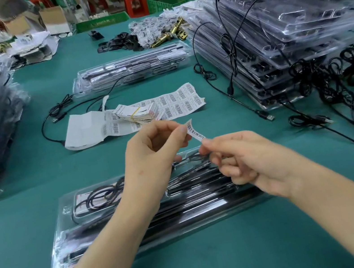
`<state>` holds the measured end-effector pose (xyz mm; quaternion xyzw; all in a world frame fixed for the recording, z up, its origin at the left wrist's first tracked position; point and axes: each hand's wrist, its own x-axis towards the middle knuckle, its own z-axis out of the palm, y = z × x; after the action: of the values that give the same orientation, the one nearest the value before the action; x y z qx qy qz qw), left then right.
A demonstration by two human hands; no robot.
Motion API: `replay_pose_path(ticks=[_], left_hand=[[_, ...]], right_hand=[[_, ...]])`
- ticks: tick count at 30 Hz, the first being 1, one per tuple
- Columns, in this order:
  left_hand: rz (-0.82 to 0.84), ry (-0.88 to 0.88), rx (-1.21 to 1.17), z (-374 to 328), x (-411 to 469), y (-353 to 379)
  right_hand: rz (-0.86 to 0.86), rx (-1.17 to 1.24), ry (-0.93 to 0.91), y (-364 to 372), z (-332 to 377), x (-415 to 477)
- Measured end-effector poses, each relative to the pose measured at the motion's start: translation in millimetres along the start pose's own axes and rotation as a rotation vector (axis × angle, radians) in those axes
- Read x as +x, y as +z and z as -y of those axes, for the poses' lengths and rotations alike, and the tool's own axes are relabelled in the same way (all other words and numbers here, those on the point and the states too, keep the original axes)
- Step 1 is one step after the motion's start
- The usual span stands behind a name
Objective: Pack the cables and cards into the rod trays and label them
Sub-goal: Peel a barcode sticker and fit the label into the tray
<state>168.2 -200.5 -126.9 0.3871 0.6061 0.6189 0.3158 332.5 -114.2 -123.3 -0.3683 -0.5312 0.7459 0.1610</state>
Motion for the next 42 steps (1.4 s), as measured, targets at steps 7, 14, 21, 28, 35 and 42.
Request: replay_pose_path(ticks=[7,14,21,28,35,42], left_hand=[[-0.032,0.129,0.271,5,2,-4],[0.138,0.235,0.737,11,10,-16],[0.229,0.244,0.833,16,7,-9],[0.247,0.266,0.912,18,6,-7],[0.262,0.391,1.02,15,4,-5],[0.254,0.386,1.041,15,4,-6]], right_hand=[[-0.217,-0.182,-0.152,-12,6,6],[-0.205,-0.733,-0.068,-33,18,15],[-0.159,-0.657,0.022,-32,15,19],[-0.149,-0.723,0.026,-34,16,19],[-0.162,-0.759,0.01,-33,13,20],[-0.176,-0.761,0.008,-34,12,21]])
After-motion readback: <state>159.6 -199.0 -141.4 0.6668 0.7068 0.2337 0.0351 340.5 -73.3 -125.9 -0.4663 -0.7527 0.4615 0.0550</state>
